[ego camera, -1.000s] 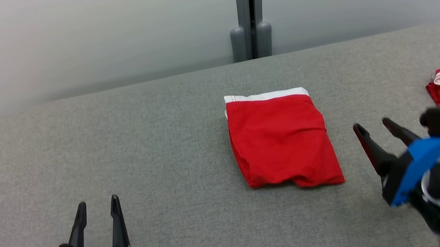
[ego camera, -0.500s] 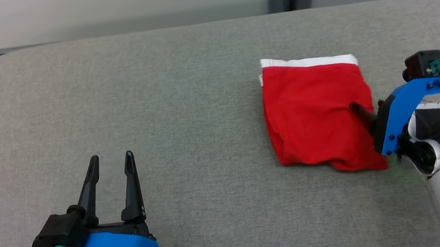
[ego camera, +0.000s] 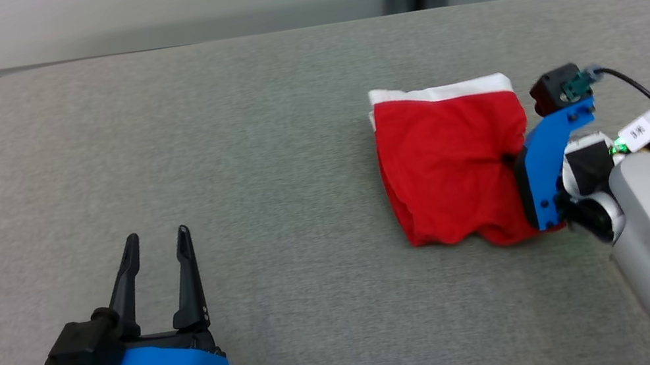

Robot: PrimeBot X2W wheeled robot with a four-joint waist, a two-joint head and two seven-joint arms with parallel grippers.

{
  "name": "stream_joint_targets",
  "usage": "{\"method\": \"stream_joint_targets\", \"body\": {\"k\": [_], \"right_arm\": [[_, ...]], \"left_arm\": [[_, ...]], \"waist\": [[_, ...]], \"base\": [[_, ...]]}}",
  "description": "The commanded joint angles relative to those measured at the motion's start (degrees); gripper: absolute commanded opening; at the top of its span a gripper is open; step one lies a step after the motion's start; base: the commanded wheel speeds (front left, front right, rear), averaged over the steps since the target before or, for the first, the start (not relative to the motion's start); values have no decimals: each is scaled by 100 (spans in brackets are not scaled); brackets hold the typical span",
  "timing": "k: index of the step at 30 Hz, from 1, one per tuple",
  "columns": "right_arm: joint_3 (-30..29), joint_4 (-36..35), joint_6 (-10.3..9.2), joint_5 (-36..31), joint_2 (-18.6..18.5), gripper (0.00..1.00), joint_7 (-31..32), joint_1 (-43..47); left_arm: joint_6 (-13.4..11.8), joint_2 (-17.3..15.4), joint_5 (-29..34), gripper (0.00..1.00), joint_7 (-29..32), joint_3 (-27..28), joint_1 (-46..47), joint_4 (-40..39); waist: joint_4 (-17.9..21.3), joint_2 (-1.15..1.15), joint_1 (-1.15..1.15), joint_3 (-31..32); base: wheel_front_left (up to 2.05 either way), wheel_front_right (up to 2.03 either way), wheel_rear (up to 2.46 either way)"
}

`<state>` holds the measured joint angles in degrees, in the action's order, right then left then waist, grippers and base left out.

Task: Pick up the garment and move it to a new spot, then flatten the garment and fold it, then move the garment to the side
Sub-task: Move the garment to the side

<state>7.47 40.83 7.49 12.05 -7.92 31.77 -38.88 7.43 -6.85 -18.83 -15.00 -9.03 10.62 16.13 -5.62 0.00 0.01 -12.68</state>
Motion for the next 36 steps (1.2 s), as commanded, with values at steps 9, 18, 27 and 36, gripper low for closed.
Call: {"method": "stream_joint_targets", "body": {"k": [9, 18, 27, 36], "right_arm": [[1783, -1311, 0, 1071, -1490, 0, 851, -693], [2487, -1486, 0, 1628, -2487, 0, 656, -1336], [2410, -850, -1, 1641, -2834, 0, -282, -1689], [1905, 203, -2, 1237, -2885, 0, -1296, -1866]], "left_arm": [[6, -6, 49, 100, -24, 125, 14, -195], [6, -170, 90, 100, -24, 3, 332, -288], [6, -428, 126, 100, -25, -106, 691, -399], [6, -835, 177, 100, -18, -202, 934, -547]], "waist": [[987, 0, -1, 3], [1916, 0, -1, -501], [2196, 0, -1, -1105], [2199, 0, -1, -1596]], "base": [[0, 0, 0], [0, 0, 0], [0, 0, 0], [0, 0, 0]]}}
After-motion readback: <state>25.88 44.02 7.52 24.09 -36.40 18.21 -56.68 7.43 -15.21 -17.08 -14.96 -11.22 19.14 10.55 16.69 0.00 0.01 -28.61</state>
